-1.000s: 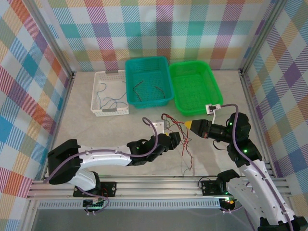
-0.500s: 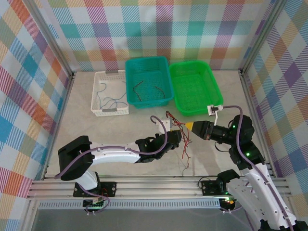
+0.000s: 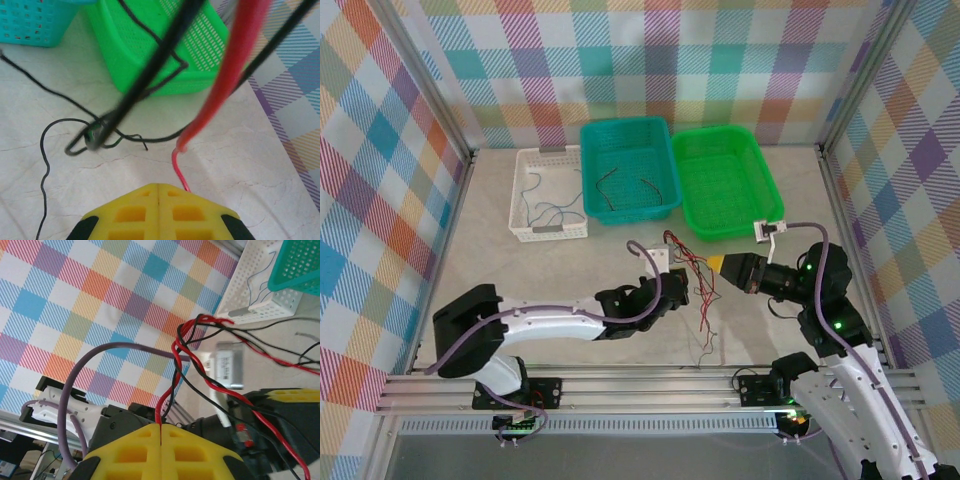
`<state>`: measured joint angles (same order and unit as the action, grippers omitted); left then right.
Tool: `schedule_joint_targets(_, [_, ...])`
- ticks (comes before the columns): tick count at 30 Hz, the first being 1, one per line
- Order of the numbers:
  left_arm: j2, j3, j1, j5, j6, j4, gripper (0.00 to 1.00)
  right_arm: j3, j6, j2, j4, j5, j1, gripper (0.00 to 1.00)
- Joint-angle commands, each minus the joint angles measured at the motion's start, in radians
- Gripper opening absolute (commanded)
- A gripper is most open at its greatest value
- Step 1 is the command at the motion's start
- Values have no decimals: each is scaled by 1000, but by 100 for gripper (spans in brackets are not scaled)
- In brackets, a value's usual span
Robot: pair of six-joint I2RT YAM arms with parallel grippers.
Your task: Untangle the cables
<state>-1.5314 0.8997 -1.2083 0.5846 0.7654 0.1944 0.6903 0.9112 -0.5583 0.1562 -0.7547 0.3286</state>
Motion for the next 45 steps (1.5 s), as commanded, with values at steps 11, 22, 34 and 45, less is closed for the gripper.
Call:
schedule_joint_targets(11, [384, -118, 93, -224, -75, 17, 57, -68, -29, -76, -82, -29, 7, 0])
schedule_joint_targets(22, [330, 1, 29, -427, -57, 9, 67, -72, -30, -94, -79, -5, 9, 0])
schedule_joint_targets(34, [397, 7, 144, -280, 28, -303, 65, -80, -43, -91, -117, -77, 11, 0])
schedule_joint_targets(45, [377, 18, 261, -456, 43, -294, 67, -81, -47, -100, -172, -140, 33, 0])
